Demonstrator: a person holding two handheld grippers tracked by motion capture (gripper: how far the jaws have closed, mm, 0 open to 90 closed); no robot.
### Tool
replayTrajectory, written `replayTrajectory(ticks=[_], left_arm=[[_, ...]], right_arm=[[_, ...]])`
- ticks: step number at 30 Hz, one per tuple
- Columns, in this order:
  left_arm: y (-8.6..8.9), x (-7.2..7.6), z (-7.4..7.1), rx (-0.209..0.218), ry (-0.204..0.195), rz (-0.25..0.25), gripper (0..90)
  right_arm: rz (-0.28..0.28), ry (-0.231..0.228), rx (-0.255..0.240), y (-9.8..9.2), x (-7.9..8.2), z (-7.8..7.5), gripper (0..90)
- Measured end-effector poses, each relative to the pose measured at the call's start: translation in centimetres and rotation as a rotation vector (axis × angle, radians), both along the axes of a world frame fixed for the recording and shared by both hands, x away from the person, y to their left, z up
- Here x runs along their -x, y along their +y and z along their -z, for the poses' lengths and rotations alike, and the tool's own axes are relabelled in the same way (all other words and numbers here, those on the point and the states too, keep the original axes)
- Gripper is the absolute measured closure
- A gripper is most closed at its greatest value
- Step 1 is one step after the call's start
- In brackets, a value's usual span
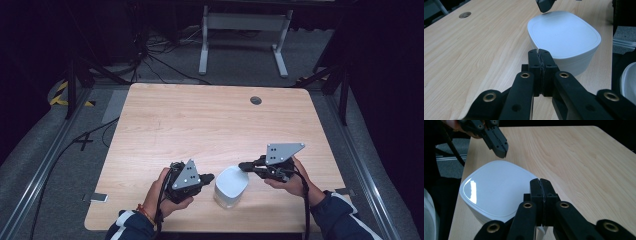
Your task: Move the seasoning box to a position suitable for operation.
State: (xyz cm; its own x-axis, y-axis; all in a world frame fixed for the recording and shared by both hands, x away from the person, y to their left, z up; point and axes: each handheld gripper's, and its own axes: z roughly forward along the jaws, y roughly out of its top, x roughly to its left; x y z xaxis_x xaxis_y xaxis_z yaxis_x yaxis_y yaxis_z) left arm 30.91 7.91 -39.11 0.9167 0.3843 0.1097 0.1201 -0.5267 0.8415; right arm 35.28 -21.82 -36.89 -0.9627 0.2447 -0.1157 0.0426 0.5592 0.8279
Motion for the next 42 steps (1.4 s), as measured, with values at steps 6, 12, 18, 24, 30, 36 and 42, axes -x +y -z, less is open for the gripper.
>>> replayTrajectory(ticks=[6, 12, 18, 24, 30, 36, 42], left_arm=[[-0.1, 0.0, 0.2, -0.007, 0.013, 0.011, 88.2], [-0.3, 0.4, 0.1, 0.004, 0.018, 0.024, 86.4], [-0.7, 0.5, -0.3, 0.011, 0.006, 0.020, 86.1], [-1.4, 0.3, -0.9, 0.022, -0.013, 0.026, 86.5], [-2.3, -0.4, -1.6, 0.040, -0.026, 0.025, 86.0], [-3.5, -1.1, -2.0, 0.041, -0.033, 0.050, 85.6], [-4.4, -2.0, -2.3, 0.045, -0.042, 0.069, 85.5]], right_arm=[[0.018, 0.006, -0.002, -0.1, -0.2, 0.0, 90.0], [0.029, 0.008, 0.008, -0.1, -0.4, 0.4, 90.0], [0.026, 0.006, 0.007, -0.1, -0.3, 0.4, 90.0], [0.019, -0.001, 0.012, 0.1, -0.2, 0.3, 90.0], [0.033, -0.001, 0.013, -0.3, -0.3, 0.3, 90.0], [0.060, -0.009, 0.022, -1.4, -0.1, 0.3, 90.0], [0.098, 0.002, 0.043, -3.0, 0.1, 0.8, 89.9]])
